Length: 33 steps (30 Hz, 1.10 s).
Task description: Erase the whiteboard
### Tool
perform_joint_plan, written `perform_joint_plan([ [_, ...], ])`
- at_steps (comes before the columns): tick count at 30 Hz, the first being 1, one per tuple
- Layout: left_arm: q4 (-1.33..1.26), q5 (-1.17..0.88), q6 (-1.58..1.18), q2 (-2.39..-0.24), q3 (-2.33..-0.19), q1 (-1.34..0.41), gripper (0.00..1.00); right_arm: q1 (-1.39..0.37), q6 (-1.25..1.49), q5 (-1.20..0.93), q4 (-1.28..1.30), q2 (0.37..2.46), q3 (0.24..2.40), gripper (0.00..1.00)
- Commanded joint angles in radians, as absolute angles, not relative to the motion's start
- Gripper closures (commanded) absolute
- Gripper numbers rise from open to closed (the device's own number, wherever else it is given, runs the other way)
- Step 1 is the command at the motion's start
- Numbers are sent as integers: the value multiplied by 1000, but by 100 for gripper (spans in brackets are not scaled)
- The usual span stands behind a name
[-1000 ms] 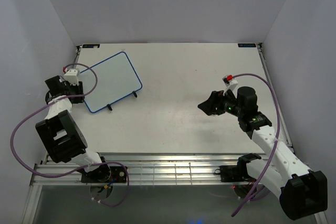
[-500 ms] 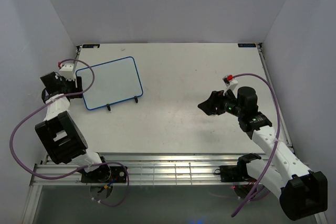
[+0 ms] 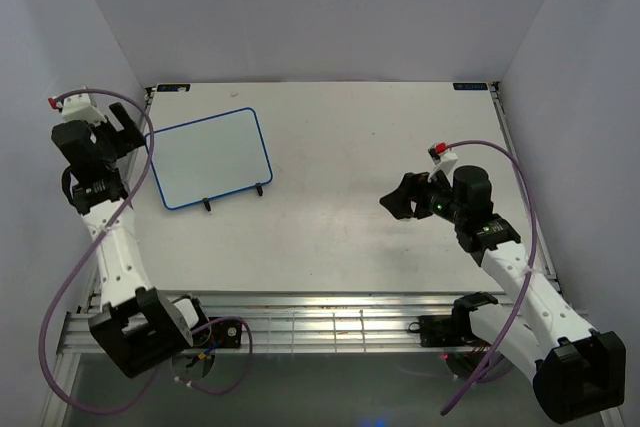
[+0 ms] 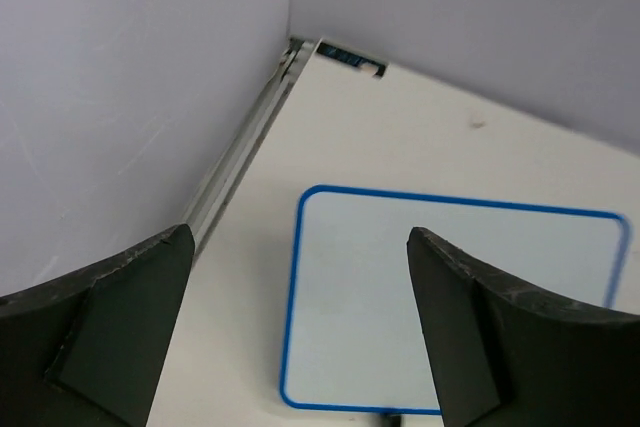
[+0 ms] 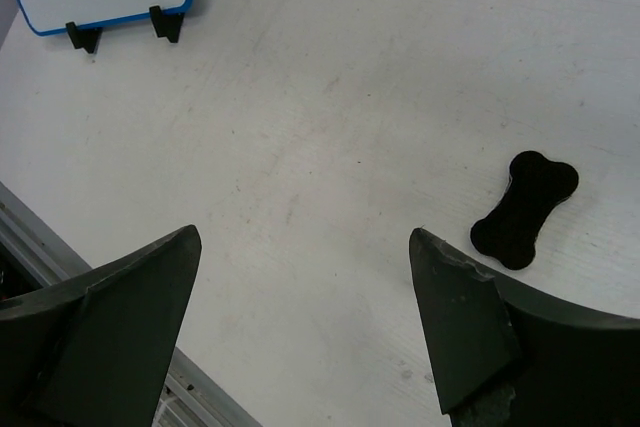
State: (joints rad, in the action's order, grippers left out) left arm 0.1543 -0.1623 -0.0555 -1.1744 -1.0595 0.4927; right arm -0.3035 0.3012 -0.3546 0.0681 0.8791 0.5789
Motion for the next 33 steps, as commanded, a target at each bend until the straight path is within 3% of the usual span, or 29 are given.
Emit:
perform_joint_plan([
  [1, 245, -72, -207, -1007, -1089, 404, 2, -308, 267, -272, 127, 839, 655, 10],
  [10, 540, -104, -308, -815, -1089, 236, 2, -319, 186, 61, 441, 787, 854, 10],
  [21, 758, 8, -195, -500, -1045, -119, 2, -336, 172, 127, 664, 628, 902, 10],
  [27, 857, 198, -244, -436, -1061, -179, 2, -336, 187, 100, 703, 522, 913, 10],
  [33, 862, 250, -262, -416, -1085, -183, 2, -336, 180, 207, 726, 494, 945, 10],
])
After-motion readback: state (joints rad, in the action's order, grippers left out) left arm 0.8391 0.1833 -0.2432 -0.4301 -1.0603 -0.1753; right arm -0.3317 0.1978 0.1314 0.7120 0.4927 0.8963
